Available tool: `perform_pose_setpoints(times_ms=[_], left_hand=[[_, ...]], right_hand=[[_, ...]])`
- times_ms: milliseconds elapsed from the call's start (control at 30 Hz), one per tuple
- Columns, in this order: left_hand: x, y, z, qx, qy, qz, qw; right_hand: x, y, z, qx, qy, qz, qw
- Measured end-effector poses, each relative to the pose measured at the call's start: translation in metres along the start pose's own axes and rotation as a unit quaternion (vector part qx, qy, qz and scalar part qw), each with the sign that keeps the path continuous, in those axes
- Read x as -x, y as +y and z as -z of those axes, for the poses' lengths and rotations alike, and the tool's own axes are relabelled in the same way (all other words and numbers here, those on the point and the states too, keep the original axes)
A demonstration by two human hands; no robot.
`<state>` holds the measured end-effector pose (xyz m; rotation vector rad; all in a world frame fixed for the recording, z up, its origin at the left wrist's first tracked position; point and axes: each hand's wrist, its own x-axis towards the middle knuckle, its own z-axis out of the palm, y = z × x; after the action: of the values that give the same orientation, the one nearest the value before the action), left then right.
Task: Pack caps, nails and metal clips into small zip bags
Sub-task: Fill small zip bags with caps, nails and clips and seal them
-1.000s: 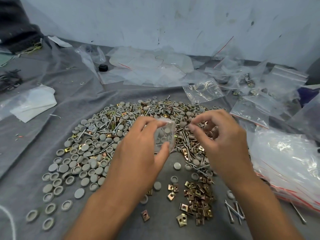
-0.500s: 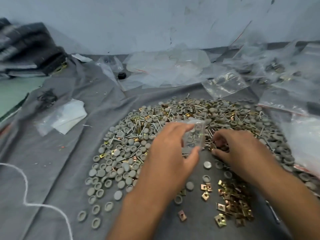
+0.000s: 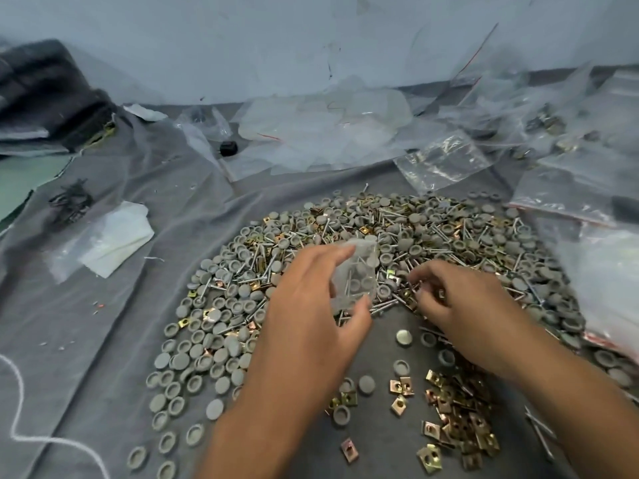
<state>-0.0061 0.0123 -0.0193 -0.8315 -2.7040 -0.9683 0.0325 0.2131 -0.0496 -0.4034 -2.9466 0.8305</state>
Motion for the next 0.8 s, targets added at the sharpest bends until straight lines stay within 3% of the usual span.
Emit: perform_pose_setpoints(times_ms=[67, 167, 300, 467, 633, 733, 800], left_hand=[[0.0, -0.001, -0.002, -0.006, 0.0, -0.005, 1.0], [-0.002, -0.001, -0.003, -0.006, 0.004, -0.011, 1.0], [-0.003, 0.001, -0.005, -0.007, 0.001, -0.018, 1.0], [-0.001, 0.003, -0.006, 0.002, -0.001, -0.025, 1.0], [-0.001, 0.003, -0.005, 0.017, 0.006, -0.025, 1.0], [-0.001, 0.003, -0.004, 0.013, 0.001, -0.022, 1.0], [-0.001, 0.003, -0.002, 0.009, -0.002, -0.019, 1.0]], right_hand=[[-0.001, 0.006, 0.008, -0.137, -0.014, 0.011, 0.99], [0.004, 0.005, 0.021, -0.342, -0.054, 0.009, 0.938], [0.013, -0.01, 0.027, -0.456, -0.064, 0.035, 0.887], [0.021, -0.031, 0.013, -0.339, 0.101, 0.185, 0.917], [0.02, -0.042, -0.002, -0.102, 0.212, 0.253, 0.938], [0.018, -0.037, 0.001, -0.136, 0.23, 0.242, 0.933], [0.012, -0.023, 0.014, -0.174, 0.263, 0.181, 0.932]])
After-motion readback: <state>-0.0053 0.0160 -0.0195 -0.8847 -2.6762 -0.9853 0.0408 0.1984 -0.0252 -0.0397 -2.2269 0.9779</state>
